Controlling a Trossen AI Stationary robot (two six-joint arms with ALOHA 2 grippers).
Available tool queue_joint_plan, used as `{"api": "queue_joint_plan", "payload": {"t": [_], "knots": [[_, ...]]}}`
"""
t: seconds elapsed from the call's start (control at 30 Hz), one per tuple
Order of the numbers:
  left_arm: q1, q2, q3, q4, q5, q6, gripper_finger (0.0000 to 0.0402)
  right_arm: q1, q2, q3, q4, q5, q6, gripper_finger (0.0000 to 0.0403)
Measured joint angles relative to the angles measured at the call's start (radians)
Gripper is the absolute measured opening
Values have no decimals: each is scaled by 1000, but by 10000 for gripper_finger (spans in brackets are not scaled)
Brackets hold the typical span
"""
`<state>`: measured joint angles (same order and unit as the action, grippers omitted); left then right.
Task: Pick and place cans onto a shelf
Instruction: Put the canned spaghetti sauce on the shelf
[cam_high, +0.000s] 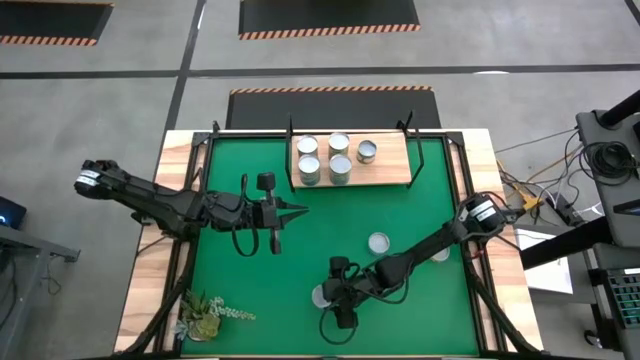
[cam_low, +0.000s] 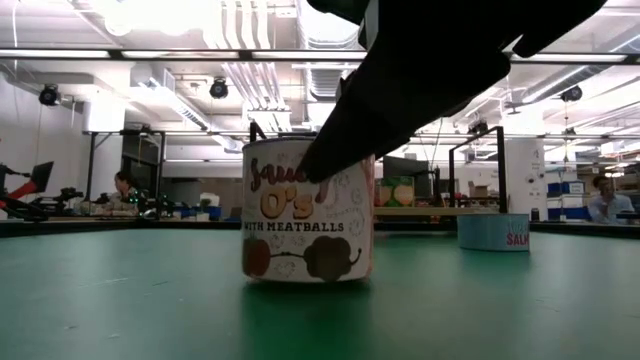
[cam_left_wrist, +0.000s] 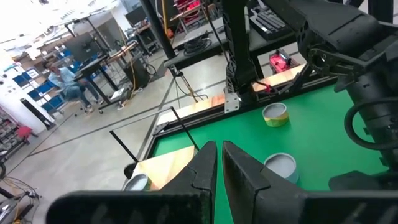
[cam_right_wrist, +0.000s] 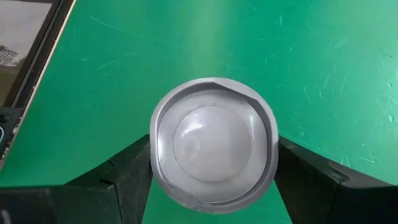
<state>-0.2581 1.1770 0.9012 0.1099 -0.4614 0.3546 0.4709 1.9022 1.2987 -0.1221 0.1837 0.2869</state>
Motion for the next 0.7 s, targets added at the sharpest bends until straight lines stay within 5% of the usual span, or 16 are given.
{"api": "queue_joint_plan", "payload": {"t": [0.27,0.53,0.7], "knots": [[0,0,0,-1,0,-54,8,-14,-64,20,-153,-8,-88,274],[-31,0,0,-41,22,-263,8,-44,-298,10,-485,76,-211,272],[-61,2,0,-111,30,-417,8,-102,-476,-57,-541,83,-258,275]]}}
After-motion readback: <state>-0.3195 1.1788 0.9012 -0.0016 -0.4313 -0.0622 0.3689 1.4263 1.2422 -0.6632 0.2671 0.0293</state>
